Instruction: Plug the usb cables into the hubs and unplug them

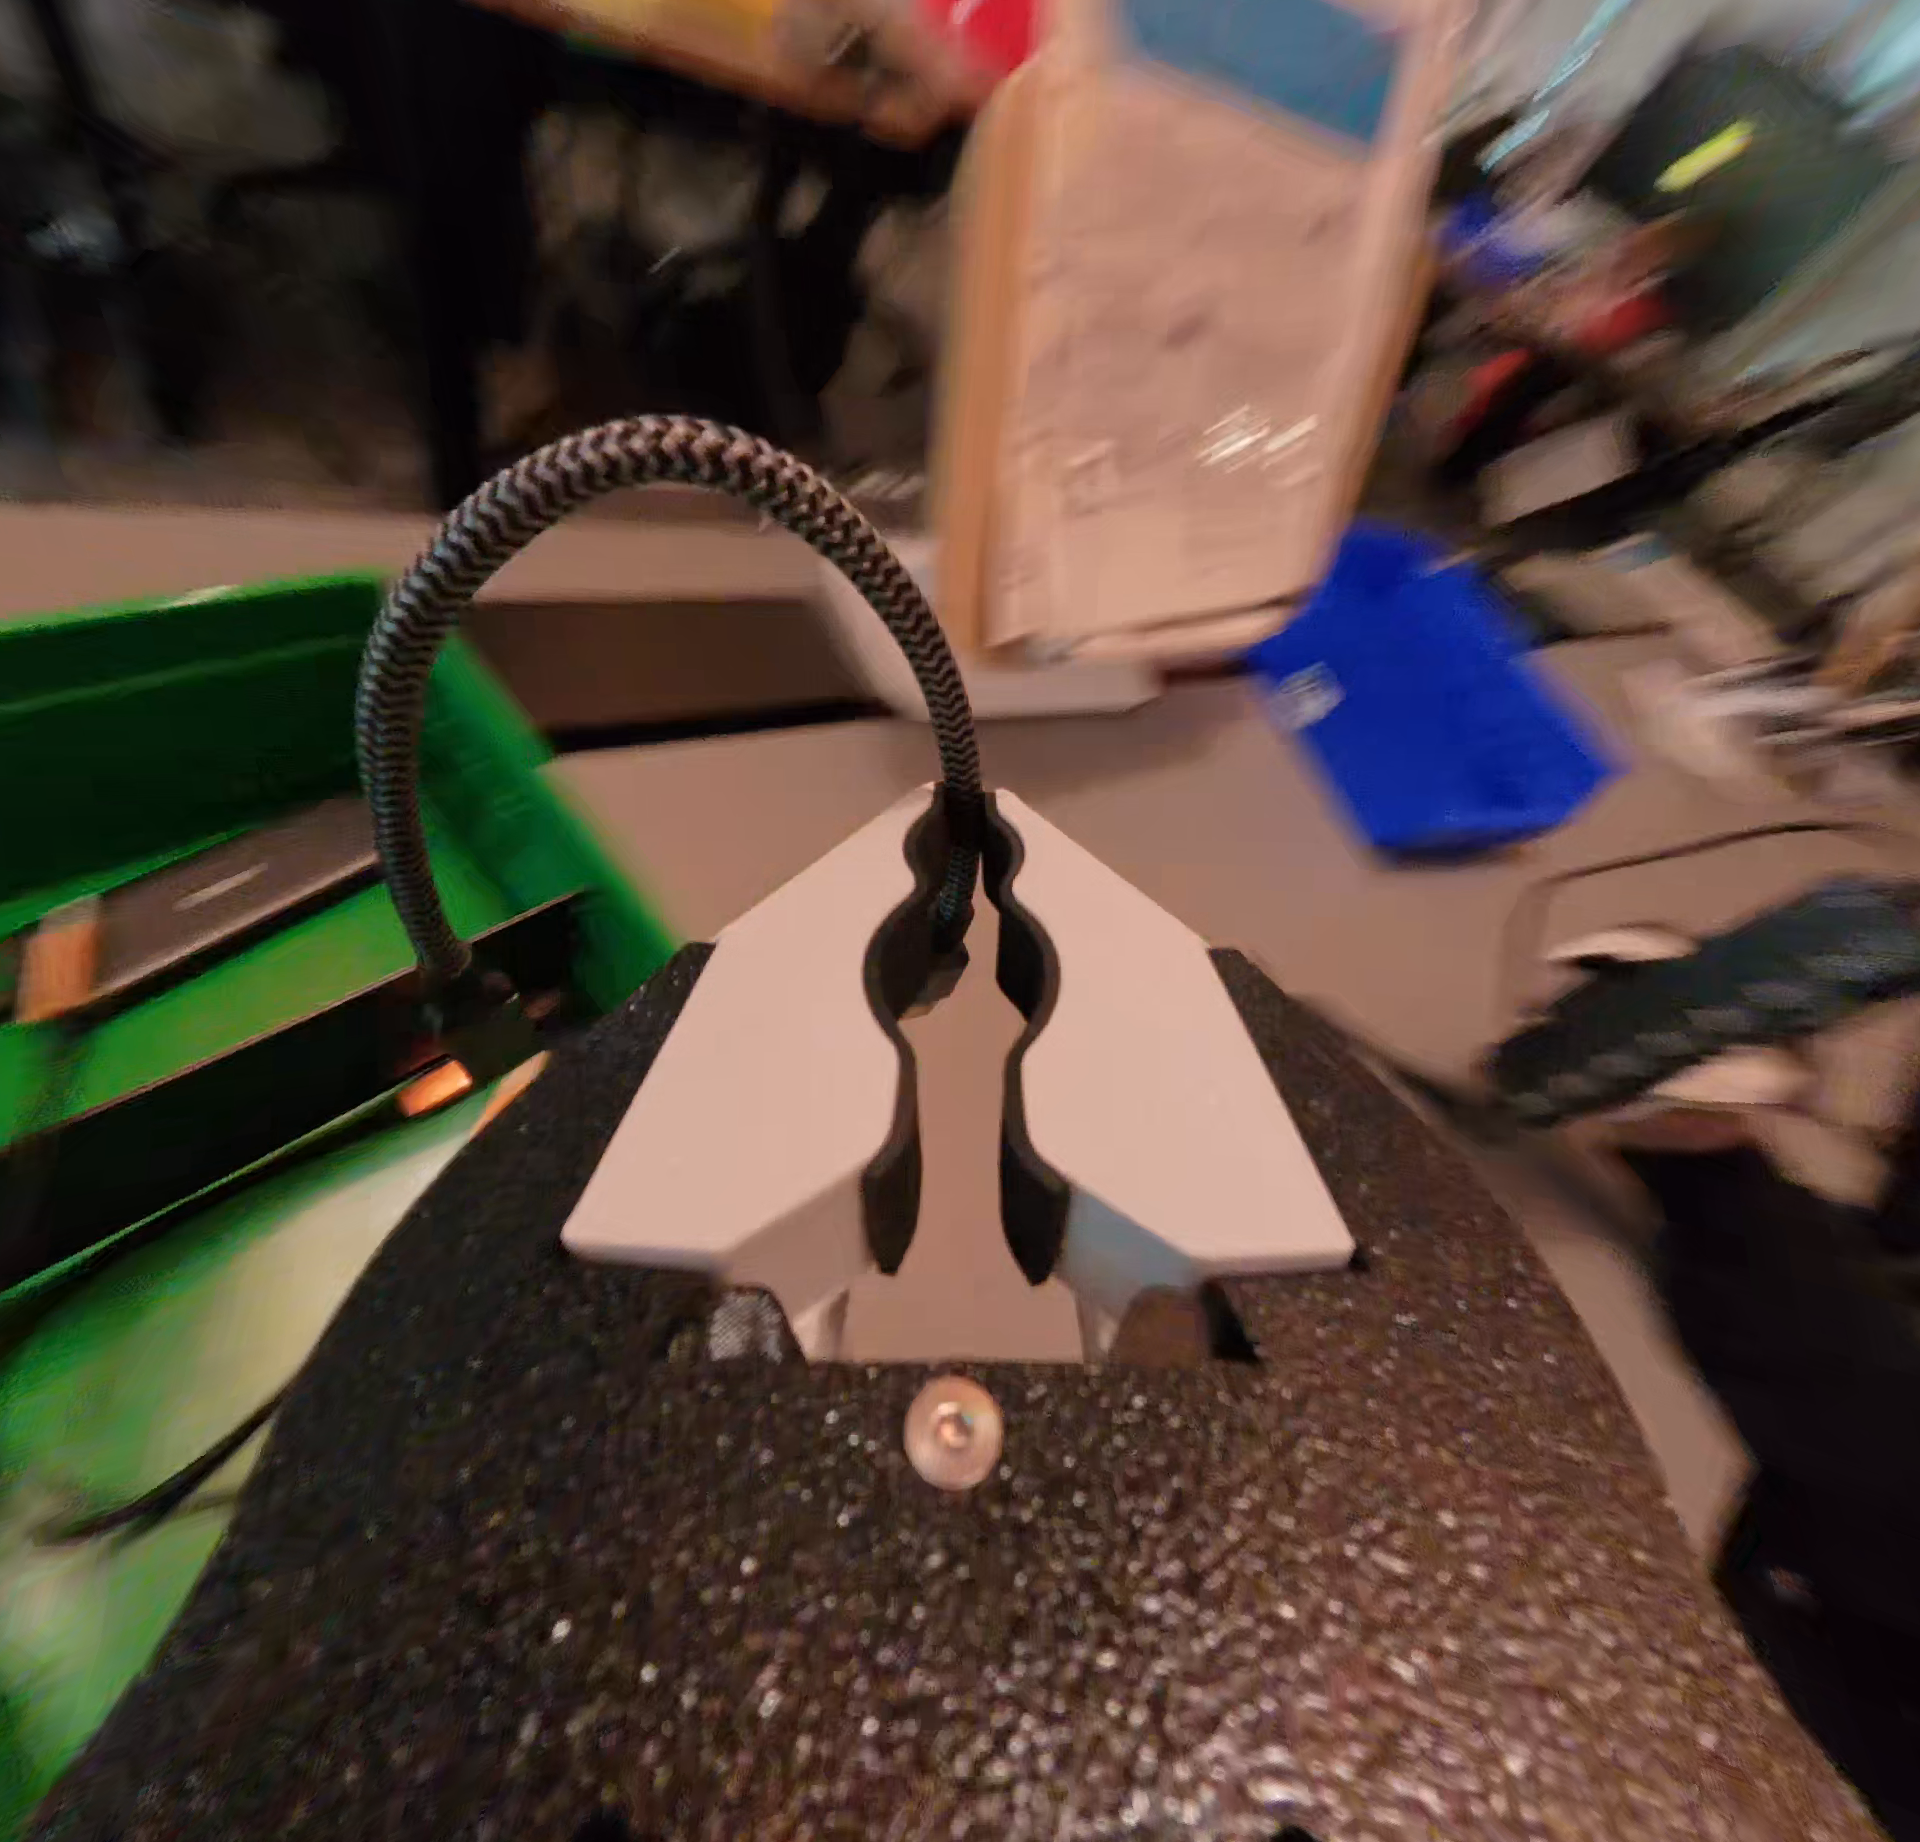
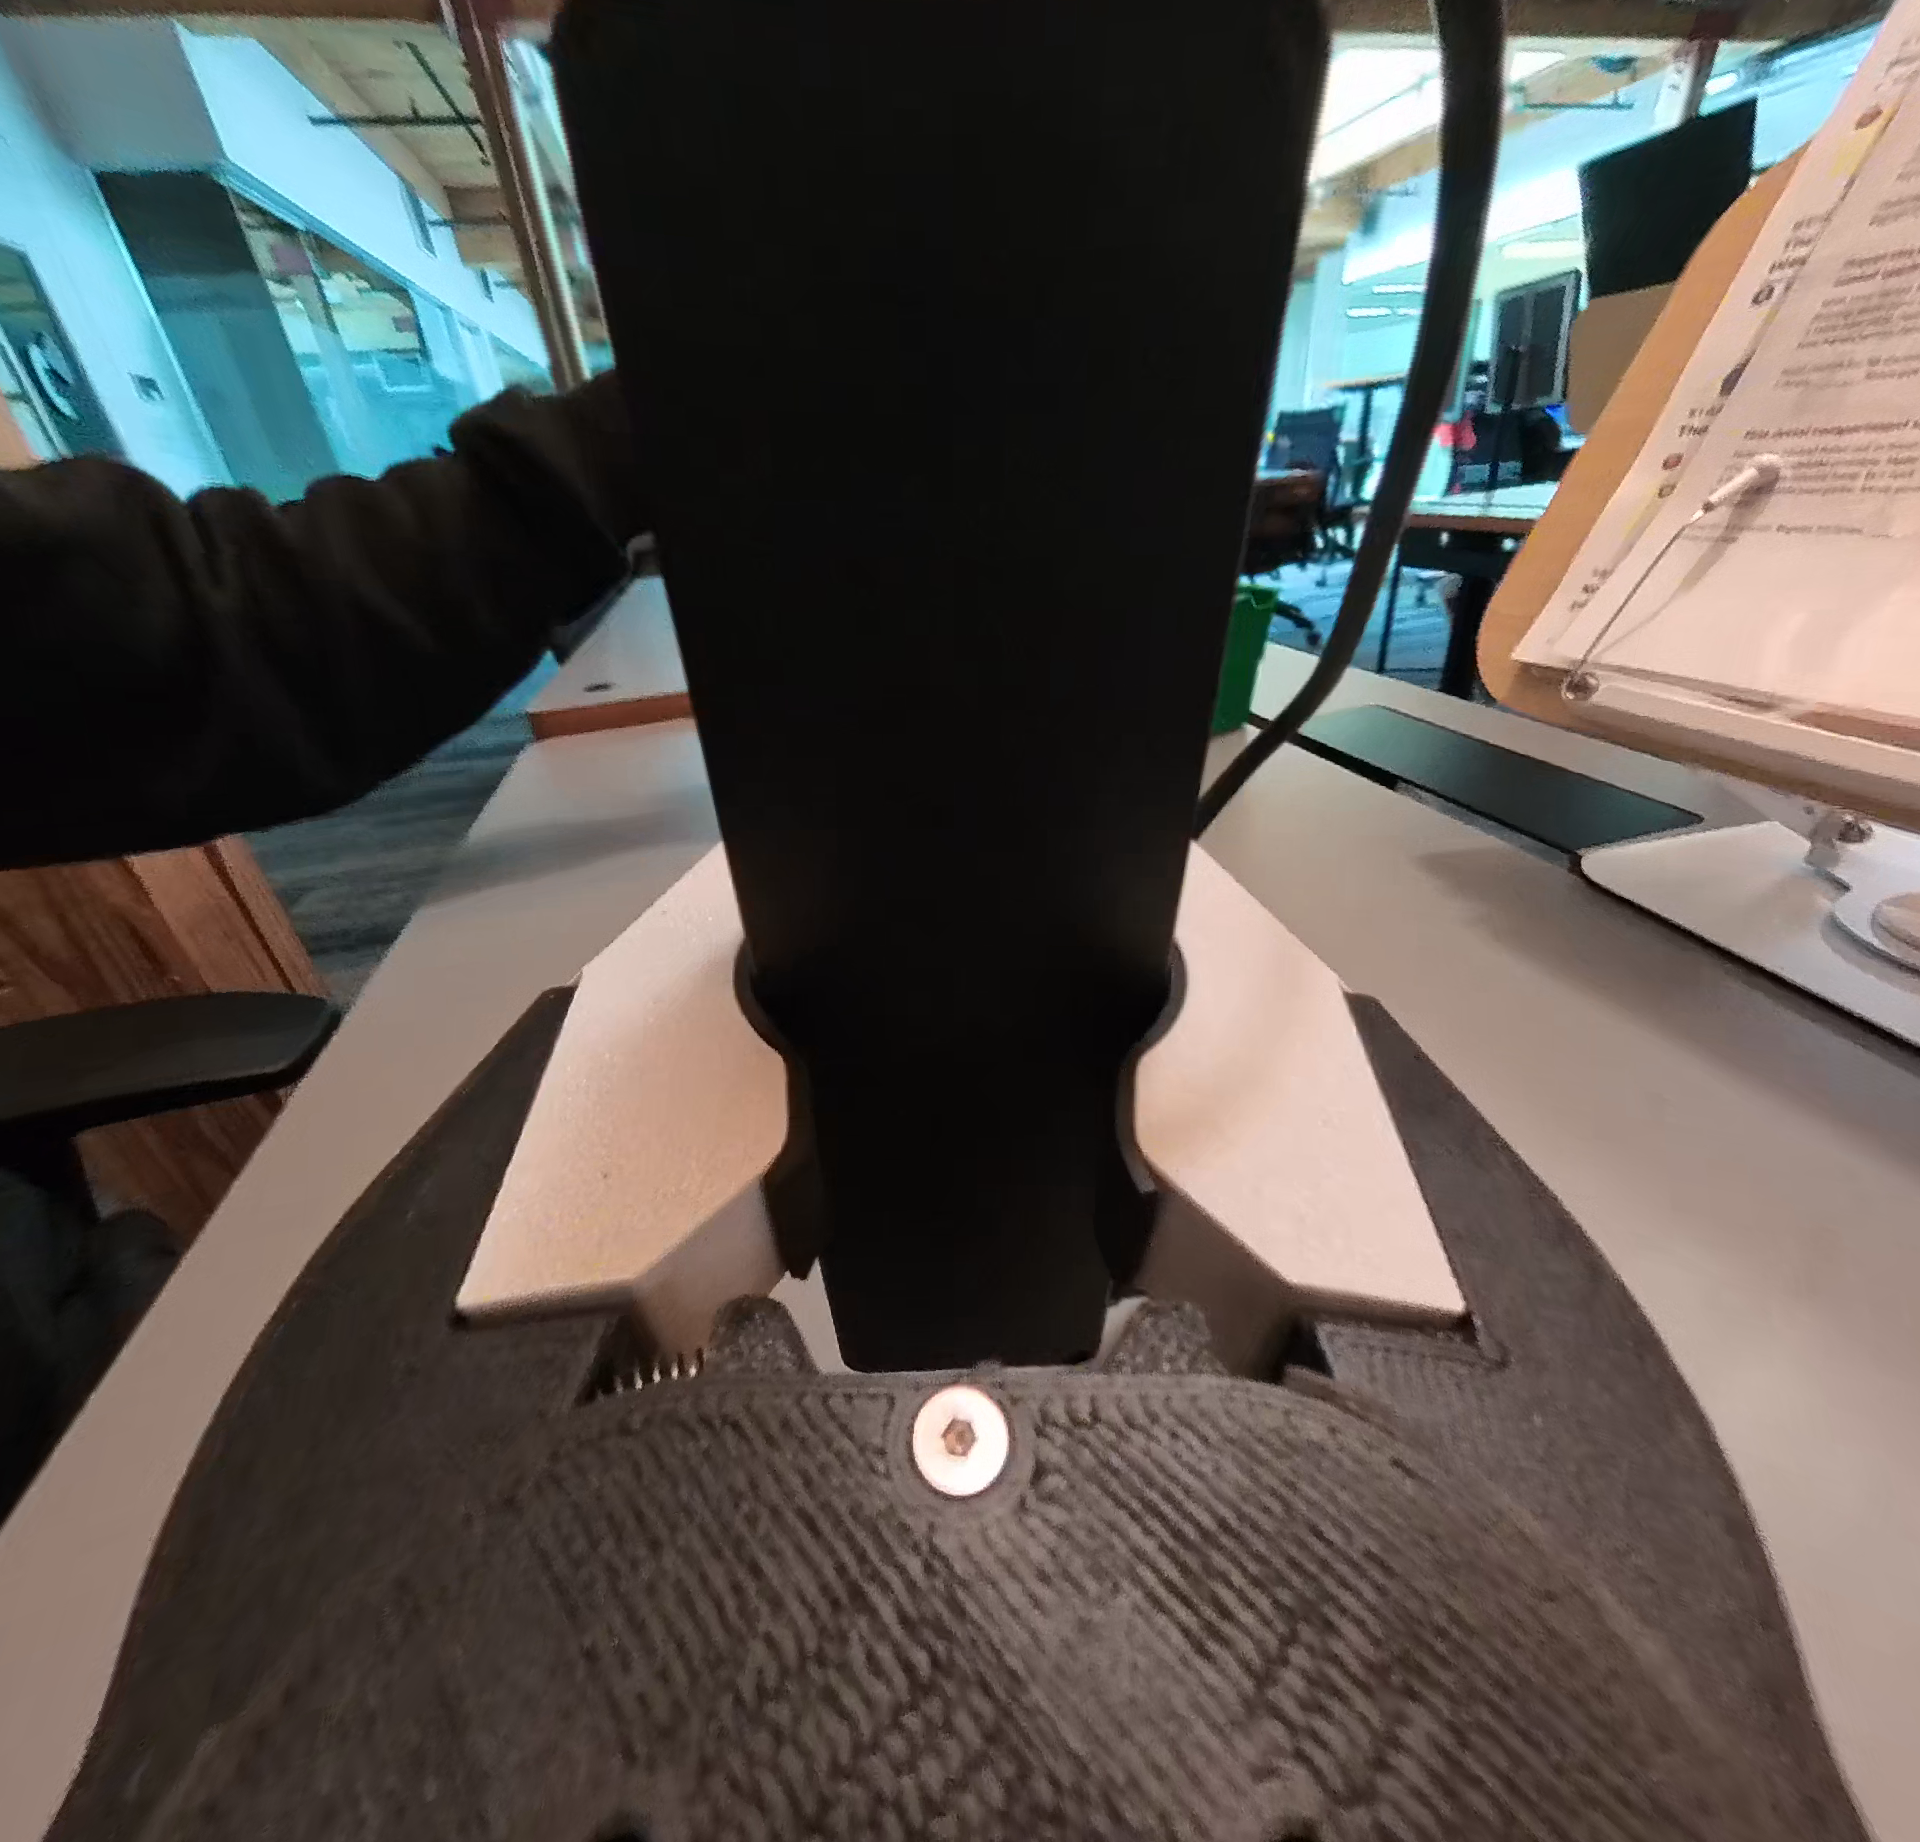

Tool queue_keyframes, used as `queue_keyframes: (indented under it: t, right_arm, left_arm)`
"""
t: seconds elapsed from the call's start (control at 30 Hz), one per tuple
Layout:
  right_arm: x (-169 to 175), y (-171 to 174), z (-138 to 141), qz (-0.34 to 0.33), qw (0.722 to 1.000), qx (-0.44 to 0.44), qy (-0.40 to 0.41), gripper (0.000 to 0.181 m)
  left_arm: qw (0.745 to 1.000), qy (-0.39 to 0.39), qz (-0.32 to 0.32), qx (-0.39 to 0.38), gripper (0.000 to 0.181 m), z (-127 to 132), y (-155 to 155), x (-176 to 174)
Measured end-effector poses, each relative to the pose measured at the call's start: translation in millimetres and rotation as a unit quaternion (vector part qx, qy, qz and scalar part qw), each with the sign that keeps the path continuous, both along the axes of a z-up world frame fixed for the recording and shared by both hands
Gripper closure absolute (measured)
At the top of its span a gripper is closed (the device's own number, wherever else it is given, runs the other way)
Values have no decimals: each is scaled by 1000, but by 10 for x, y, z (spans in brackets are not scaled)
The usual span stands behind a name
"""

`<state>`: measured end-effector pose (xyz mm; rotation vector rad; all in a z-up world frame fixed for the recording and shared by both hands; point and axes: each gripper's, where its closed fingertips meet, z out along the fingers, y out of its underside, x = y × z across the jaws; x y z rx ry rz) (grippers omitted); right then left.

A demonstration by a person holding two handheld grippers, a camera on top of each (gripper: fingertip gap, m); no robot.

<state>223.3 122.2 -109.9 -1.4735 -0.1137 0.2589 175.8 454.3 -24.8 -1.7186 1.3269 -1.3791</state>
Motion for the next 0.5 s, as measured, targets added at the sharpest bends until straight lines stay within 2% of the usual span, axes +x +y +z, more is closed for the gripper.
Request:
queue_keyframes:
  t: [0.03,0.1,0.2,0.23,0.3,0.4,0.5]
  right_arm:
    - [-15,-26,42,9,1000,9,7,119]
    - [-49,-91,127,35,999,31,25,119]
    - [-163,-221,252,102,991,66,54,119]
    - [-199,-262,281,122,988,74,61,119]
    - [-283,-341,327,163,980,87,72,119]
    - [-429,-419,319,218,970,85,70,118]
    - [-587,-457,275,262,961,72,60,118]
  left_arm:
    - [998,-41,-28,-29,178,189,-235,-24]
    - [991,-87,-73,-70,178,332,-694,-64]
    - [974,-121,-116,-149,178,184,-1361,-59]
    - [963,-136,-130,-192,178,119,-1573,-54]
    - [925,-178,-188,-279,177,24,-1993,-87]
    - [888,-228,-265,-300,178,-316,-2455,-122]
    - [886,-195,-273,-320,178,-772,-2652,-66]
